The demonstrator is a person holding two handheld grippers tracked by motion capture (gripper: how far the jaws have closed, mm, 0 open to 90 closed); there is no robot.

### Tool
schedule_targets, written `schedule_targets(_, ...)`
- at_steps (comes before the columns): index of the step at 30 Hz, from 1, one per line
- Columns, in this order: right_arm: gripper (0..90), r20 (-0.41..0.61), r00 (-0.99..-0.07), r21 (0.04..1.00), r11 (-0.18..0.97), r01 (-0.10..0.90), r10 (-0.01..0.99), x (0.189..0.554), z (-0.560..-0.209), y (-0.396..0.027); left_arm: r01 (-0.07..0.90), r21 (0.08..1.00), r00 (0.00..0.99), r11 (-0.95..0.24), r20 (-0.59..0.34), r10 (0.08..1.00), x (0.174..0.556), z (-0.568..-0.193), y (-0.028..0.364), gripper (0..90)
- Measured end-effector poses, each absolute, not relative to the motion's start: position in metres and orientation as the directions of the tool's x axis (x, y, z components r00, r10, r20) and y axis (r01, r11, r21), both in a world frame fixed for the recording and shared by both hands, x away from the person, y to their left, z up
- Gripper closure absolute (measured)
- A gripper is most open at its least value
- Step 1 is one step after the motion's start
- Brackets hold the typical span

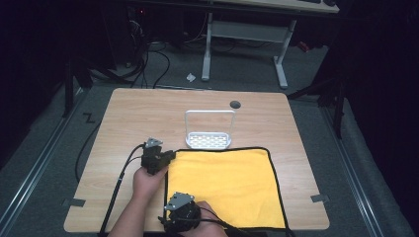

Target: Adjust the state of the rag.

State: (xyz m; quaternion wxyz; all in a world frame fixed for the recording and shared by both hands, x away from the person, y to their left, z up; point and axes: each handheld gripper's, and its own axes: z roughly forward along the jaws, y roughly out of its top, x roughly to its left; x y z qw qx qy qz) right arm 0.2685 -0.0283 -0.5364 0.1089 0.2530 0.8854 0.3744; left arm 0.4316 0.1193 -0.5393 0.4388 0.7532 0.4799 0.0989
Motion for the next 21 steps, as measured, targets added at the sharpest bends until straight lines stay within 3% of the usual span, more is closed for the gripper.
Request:
schedule_targets(4,35.5,-0.038,-0.847,0.716,0.606,0.346,0.530,0.266,-0.537,-0.027,0.637,0.755,0.519,-0.154,-0.272,0.811,0.431,-0.539,0.119,79.0)
schedule_targets(11,63.5,-0.080,-0.843,0.714,0.620,0.324,0.532,0.267,-0.534,-0.034,0.640,0.753,0.517,-0.155,-0.274,0.811,0.432,-0.539,0.120,79.0)
schedule_targets(12,63.5,-0.080,-0.843,0.714,0.620,0.324,0.532,0.267,-0.534,-0.034,0.640,0.753,0.517,-0.155,-0.274,0.811,0.432,-0.539,0.120,79.0)
schedule_targets(13,72.6,-0.091,-0.837,0.712,0.623,0.324,0.539,0.267,-0.533,-0.036,0.641,0.752,0.518,-0.153,-0.277,0.810,0.432,-0.540,0.120,79.0)
schedule_targets(14,75.4,-0.094,-0.838,0.714,0.623,0.320,0.537,0.268,-0.533,-0.038,0.642,0.751,0.517,-0.152,-0.278,0.810,0.432,-0.540,0.120,79.0)
schedule_targets(21,79.3,-0.100,-0.841,0.741,0.604,0.293,0.531,0.266,-0.523,-0.046,0.643,0.752,0.514,-0.146,-0.283,0.810,0.432,-0.539,0.120,79.1)
